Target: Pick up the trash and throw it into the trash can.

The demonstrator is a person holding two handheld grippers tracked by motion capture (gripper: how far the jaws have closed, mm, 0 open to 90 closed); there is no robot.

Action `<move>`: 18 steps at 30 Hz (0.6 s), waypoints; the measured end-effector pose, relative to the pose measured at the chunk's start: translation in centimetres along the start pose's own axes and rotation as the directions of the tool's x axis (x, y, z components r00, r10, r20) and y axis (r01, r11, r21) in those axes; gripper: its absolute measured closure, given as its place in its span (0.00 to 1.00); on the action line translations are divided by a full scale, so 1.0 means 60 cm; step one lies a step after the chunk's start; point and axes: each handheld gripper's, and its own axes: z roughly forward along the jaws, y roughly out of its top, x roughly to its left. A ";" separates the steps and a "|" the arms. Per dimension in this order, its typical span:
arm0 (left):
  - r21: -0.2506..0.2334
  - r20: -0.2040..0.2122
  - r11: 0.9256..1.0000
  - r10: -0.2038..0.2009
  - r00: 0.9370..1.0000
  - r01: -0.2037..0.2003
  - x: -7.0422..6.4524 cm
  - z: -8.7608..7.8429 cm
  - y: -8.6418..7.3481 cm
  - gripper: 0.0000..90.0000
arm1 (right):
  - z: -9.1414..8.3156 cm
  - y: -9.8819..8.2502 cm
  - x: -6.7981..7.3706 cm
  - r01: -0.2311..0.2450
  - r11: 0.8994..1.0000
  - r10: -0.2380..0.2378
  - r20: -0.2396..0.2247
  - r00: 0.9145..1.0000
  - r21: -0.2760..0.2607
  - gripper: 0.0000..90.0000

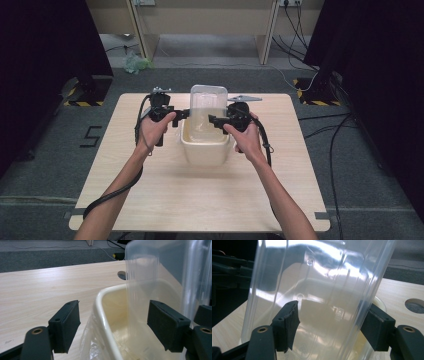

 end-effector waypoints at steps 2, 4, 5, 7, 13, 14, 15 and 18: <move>0.002 -0.006 1.000 -0.015 1.000 0.015 0.005 0.000 -0.002 0.25 | -0.002 -0.002 -0.003 0.003 1.000 -0.003 0.011 1.000 -0.002 0.37; 0.000 -0.011 1.000 -0.017 1.000 0.017 0.010 -0.003 -0.002 0.23 | -0.008 0.000 -0.007 -0.004 1.000 0.004 -0.007 1.000 -0.016 0.35; 0.000 -0.011 1.000 -0.017 1.000 0.017 0.010 -0.003 -0.002 0.23 | -0.013 0.001 -0.008 -0.014 1.000 0.014 -0.016 1.000 -0.023 0.33; -0.004 -0.018 1.000 -0.019 1.000 0.019 0.012 -0.005 -0.002 0.23 | -0.017 0.003 -0.011 -0.020 0.999 0.020 -0.020 1.000 -0.030 0.32; -0.003 -0.017 1.000 -0.004 1.000 0.004 0.010 -0.010 -0.007 0.23 | -0.039 0.000 -0.024 -0.032 0.998 0.032 -0.011 0.999 -0.045 0.31; 0.001 -0.013 1.000 0.002 1.000 -0.002 0.008 -0.011 -0.009 0.23 | -0.042 -0.002 -0.026 -0.035 0.998 0.035 -0.011 0.999 -0.045 0.31; 0.001 -0.013 1.000 0.002 1.000 -0.002 0.008 -0.011 -0.009 0.23 | -0.042 -0.002 -0.026 -0.035 0.998 0.035 -0.011 0.999 -0.045 0.31; 0.006 -0.005 1.000 0.013 1.000 -0.013 0.007 -0.016 -0.015 0.23 | -0.054 -0.012 -0.038 -0.039 0.998 0.039 -0.013 0.999 -0.043 0.31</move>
